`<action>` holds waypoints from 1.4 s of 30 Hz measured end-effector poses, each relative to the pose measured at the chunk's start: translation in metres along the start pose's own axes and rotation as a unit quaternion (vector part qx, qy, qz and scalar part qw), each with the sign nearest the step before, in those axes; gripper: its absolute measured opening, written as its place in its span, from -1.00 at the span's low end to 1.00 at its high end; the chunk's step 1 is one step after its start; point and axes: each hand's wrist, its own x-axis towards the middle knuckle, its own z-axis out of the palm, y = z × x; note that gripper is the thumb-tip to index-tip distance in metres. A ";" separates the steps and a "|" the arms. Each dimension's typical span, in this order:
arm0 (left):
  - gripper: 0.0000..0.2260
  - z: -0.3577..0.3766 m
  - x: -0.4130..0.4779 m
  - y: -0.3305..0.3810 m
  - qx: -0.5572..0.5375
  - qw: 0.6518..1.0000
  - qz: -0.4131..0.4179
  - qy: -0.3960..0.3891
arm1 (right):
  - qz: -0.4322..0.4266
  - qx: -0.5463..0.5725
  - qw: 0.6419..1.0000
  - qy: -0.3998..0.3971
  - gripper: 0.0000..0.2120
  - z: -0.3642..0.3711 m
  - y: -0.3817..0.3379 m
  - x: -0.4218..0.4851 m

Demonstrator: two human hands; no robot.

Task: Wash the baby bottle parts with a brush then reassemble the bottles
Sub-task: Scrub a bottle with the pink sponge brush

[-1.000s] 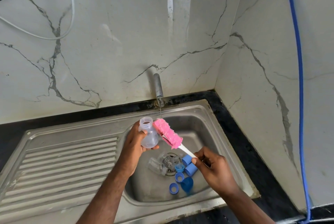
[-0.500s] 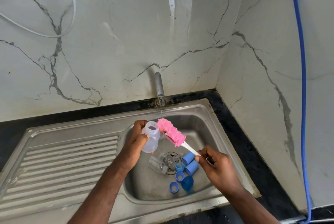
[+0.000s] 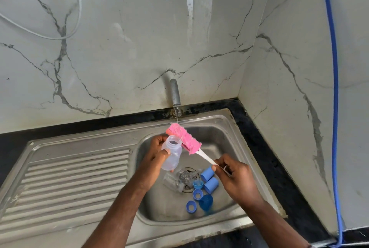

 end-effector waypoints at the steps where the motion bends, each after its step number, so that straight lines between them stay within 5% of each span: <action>1: -0.53 -0.002 0.000 0.001 -0.002 1.000 -0.002 0.004 | 0.000 0.008 1.000 -0.002 -0.85 -0.002 0.005 -0.001; 11: -0.55 -0.020 -0.008 0.016 0.102 0.990 -0.030 -0.091 | 0.013 0.054 0.998 -0.016 -0.83 -0.021 0.014 0.013; 20: -0.47 -0.024 -0.004 0.018 0.352 0.936 -0.014 0.028 | 0.003 -0.053 0.998 0.014 -0.77 -0.019 0.016 0.019; 31: -0.52 -0.011 -0.005 0.028 0.398 0.899 -0.092 0.155 | 0.027 -0.072 0.997 0.030 -0.74 0.011 0.003 -0.012; 42: -0.55 0.009 -0.010 0.029 0.331 0.928 -0.112 0.124 | -0.012 -0.089 0.995 0.033 -0.79 0.021 -0.003 -0.010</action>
